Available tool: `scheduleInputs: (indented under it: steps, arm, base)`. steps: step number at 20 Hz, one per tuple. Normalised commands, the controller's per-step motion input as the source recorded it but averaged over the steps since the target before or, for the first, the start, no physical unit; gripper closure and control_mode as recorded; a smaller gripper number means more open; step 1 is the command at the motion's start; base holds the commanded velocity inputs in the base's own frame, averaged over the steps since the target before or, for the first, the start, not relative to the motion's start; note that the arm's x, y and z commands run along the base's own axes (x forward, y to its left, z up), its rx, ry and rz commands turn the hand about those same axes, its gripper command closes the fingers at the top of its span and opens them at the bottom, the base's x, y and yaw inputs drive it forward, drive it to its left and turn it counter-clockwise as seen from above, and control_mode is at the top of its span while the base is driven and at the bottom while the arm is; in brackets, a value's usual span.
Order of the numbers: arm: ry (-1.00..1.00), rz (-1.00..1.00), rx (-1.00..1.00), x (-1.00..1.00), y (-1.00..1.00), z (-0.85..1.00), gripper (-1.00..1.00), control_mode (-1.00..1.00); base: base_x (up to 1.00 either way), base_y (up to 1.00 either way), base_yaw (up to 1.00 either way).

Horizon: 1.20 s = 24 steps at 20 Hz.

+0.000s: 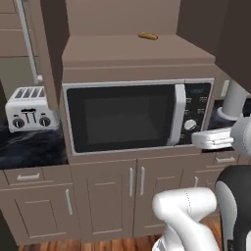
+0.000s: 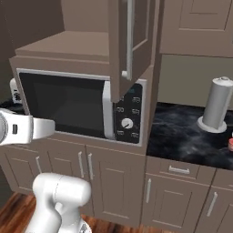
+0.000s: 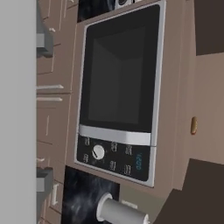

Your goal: Pick the avocado and bread from the counter and place them on the plate. Then pick the jam from the cabinet and place it next to the plate. Lastly close the cabinet door.

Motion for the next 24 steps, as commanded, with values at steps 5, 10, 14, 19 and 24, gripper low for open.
scheduleInputs:
  steps: [5, 10, 14, 19, 24]
  arm:
    - [0.00, 0.00, 0.00, 0.00, 0.00, 0.00, -1.00, 1.00]
    - [0.00, 0.00, 0.00, 0.00, 0.00, 0.00, -1.00, 1.00]
    - [0.00, 0.00, 0.00, 0.00, 0.00, 0.00, -1.00, 1.00]
    - [0.00, 0.00, 0.00, 0.00, 0.00, 0.00, -1.00, 1.00]
    - [0.00, 0.00, 0.00, 0.00, 0.00, 0.00, -1.00, 1.00]
  base:
    - [0.57, 0.20, 0.00]
    - [0.37, 0.54, 0.00]
    - [0.11, 0.39, 0.00]
    - [-0.04, 0.06, 0.00]
    - [0.00, -0.15, 0.00]
